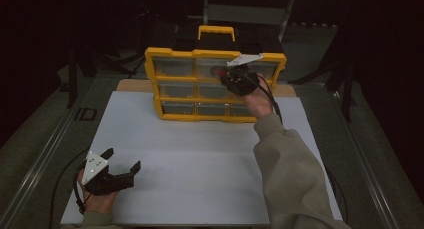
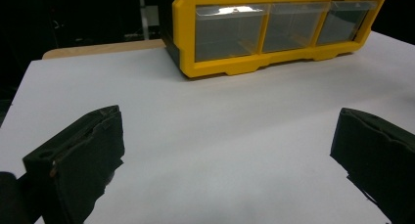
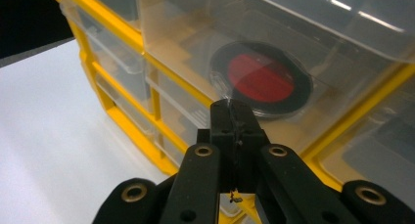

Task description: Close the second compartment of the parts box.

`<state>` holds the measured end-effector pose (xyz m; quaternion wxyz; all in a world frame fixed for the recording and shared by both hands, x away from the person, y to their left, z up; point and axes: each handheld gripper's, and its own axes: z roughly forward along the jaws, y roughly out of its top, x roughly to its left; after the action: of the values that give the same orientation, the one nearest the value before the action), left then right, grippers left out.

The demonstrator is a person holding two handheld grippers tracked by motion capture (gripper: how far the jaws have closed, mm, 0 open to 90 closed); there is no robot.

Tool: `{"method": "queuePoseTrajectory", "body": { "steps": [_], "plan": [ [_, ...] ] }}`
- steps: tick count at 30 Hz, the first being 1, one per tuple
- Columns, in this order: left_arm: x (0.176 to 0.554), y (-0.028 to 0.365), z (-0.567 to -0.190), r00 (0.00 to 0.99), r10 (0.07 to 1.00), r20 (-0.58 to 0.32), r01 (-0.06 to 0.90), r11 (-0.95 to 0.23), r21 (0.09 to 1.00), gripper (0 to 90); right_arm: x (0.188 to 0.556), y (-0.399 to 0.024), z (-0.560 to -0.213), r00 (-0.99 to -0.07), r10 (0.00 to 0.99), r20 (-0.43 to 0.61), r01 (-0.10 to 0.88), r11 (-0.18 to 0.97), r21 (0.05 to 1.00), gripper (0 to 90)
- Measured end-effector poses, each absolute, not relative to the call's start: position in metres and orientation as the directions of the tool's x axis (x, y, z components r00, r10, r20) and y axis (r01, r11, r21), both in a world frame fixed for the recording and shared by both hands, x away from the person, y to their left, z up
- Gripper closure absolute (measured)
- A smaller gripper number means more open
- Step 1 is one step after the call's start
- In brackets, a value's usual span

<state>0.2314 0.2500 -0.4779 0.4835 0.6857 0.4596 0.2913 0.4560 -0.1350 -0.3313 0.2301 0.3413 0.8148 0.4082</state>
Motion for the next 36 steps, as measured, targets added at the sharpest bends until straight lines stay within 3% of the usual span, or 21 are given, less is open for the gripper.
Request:
{"method": "queuePoseTrajectory", "body": {
  "steps": [36],
  "plan": [
    [0.2319,0.2492,-0.4783,0.409,0.911,-0.046,0.355,-0.112,0.928,0.0,0.4552,-0.133,-0.3289,-0.662,0.741,-0.114,0.364,0.45,0.815,88.6]
  ]
}}
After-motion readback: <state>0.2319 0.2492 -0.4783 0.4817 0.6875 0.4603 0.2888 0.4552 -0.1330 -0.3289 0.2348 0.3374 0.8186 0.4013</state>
